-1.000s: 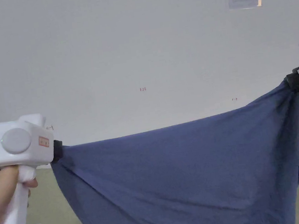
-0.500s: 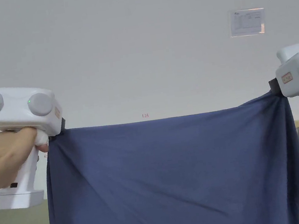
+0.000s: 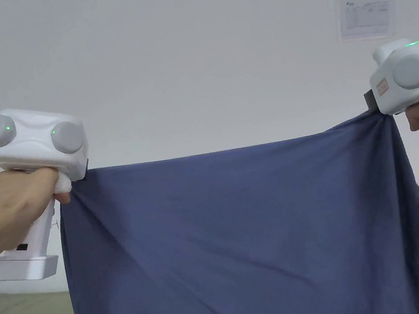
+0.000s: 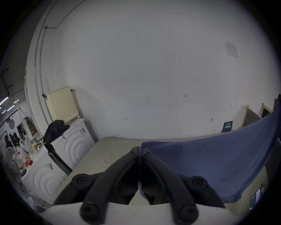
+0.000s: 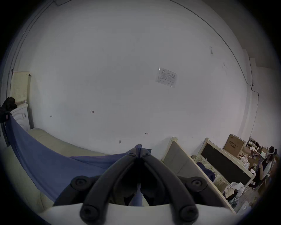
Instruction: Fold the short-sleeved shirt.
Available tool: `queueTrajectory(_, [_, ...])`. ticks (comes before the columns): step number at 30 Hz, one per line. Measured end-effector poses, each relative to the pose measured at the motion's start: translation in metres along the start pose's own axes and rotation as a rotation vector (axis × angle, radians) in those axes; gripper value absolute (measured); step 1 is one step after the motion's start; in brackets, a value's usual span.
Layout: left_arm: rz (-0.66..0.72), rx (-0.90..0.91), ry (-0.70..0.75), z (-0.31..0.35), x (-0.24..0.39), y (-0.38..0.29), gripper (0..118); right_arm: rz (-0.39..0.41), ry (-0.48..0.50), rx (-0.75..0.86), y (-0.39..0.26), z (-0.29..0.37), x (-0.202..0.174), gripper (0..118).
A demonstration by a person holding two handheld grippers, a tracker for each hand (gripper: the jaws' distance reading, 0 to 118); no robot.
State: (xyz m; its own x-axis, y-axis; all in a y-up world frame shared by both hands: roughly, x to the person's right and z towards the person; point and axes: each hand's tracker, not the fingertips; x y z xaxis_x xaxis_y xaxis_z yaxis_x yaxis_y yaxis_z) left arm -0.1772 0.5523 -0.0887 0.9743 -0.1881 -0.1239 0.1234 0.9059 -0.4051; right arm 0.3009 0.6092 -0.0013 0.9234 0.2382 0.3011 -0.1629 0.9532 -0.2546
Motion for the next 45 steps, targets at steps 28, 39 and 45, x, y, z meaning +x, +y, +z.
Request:
queueTrajectory(28, [-0.065, -0.369, -0.204, -0.006, 0.017, -0.358, 1, -0.018, 0.191, -0.429, -0.387, 0.075, -0.036, 0])
queueTrajectory(39, [-0.018, -0.452, -0.226, 0.127, -0.043, -0.481, 1, -0.165, 0.239, -0.558, -0.504, 0.235, -0.007, 0])
queueTrajectory(45, [-0.045, -0.471, -0.233, 0.18, -0.062, -0.522, 1, -0.156, 0.254, -0.598, -0.544, 0.299, 0.004, 0])
